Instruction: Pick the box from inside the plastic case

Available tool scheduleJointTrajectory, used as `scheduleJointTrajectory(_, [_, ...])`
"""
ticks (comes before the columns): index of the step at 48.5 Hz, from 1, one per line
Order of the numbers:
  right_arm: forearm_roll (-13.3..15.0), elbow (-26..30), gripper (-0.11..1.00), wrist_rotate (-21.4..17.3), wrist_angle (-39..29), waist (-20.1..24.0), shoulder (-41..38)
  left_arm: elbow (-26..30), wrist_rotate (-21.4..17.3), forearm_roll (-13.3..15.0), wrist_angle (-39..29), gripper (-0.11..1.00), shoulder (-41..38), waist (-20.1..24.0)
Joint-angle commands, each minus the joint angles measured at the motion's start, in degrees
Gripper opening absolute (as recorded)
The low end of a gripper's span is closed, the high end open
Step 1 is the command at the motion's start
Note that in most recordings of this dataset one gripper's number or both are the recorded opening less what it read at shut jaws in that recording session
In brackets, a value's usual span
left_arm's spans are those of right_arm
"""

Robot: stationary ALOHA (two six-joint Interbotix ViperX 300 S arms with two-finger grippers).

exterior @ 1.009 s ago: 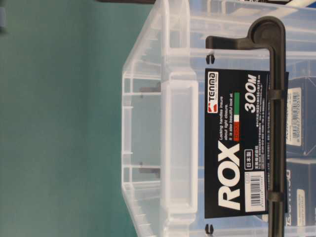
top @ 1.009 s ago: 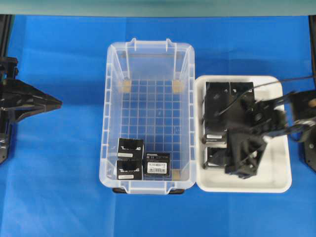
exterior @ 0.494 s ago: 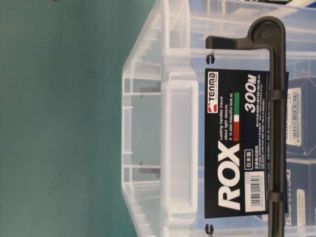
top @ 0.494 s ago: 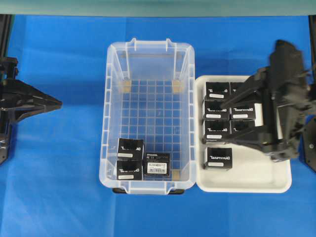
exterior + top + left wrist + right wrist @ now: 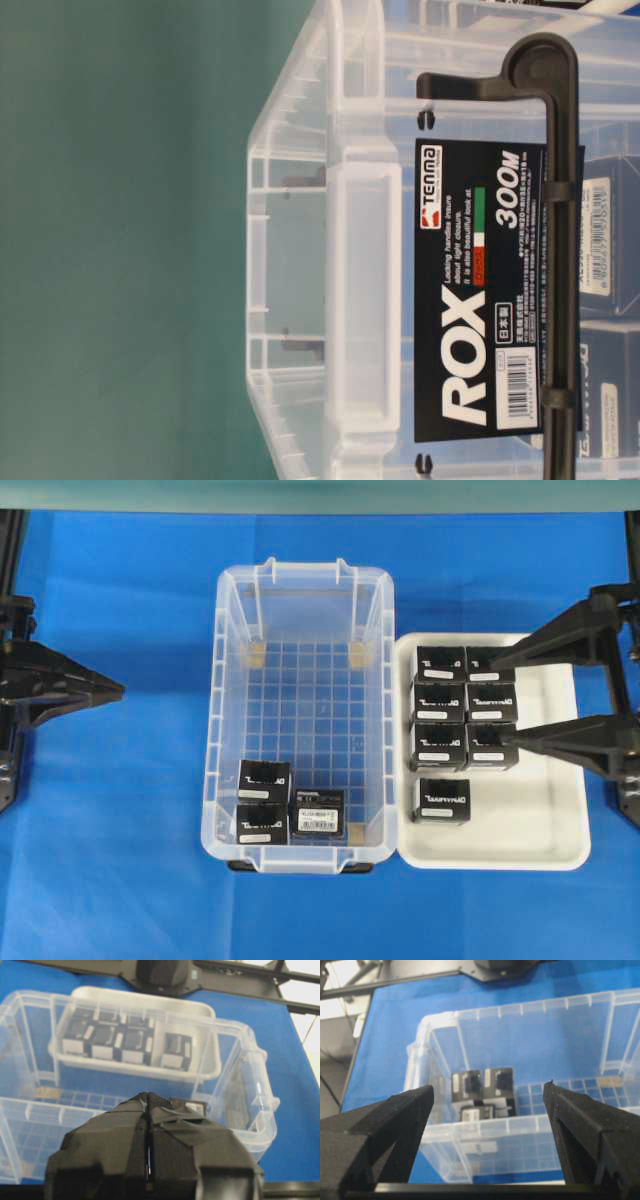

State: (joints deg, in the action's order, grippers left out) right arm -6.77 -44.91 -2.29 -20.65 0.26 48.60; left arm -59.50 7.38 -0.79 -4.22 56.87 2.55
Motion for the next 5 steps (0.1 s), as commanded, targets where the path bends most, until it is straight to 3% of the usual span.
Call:
scheduleJointTrajectory(1, [0.09,-0.35,0.93,0.00,0.70,0.09,1.32,1.05,0.18,-0.09,0.18,-0.07,-0.26,-0.09])
scheduleJointTrajectory(5, [0.09,-1.41,0.93,-0.09,0.88,0.09,2.72,0.79,-0.09,-0.09,0.18,-0.07,0.09,-0.26])
